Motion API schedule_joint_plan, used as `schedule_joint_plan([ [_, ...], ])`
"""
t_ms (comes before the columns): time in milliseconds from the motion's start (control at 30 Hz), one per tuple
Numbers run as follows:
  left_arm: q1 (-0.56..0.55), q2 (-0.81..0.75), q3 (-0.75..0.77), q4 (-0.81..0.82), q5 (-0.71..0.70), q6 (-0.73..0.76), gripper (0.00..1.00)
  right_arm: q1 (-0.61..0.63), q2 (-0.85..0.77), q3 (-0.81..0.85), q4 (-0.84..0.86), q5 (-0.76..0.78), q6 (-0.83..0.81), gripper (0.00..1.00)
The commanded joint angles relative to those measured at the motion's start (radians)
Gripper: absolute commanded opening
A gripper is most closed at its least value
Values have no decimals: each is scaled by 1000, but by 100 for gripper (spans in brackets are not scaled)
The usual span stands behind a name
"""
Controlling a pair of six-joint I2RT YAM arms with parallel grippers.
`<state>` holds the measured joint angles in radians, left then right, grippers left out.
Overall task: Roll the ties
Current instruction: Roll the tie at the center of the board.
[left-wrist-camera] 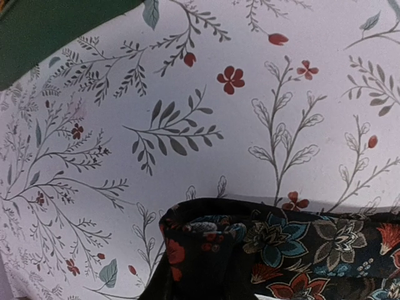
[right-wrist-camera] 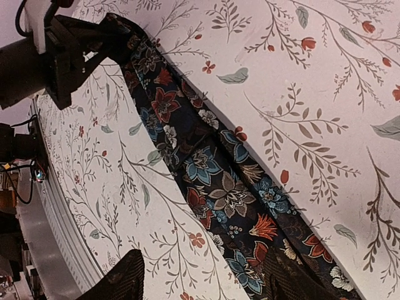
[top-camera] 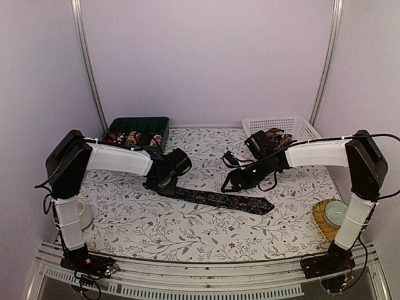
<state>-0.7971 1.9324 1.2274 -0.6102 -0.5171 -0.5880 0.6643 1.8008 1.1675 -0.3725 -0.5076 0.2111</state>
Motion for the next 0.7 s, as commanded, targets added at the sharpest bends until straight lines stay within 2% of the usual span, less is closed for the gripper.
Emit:
schedule_joint_plan([
  [0,-58,144,40,-264,-171,-75,15,-11,-102,-22,28,-24,15,65],
  [100,-91,183,87,-306,-193,-98,19,-13,-103,-29,32,-27,16,65],
  [200,-113,195,113,-299,-176,-99,28,-15,-106,-34,36,-30,18,65],
  [333,-137,194,140,-282,-156,-89,36,-17,-106,-36,39,-36,19,65],
  [667,-174,220,222,-283,-145,-63,41,-21,-106,-40,44,-40,22,65],
])
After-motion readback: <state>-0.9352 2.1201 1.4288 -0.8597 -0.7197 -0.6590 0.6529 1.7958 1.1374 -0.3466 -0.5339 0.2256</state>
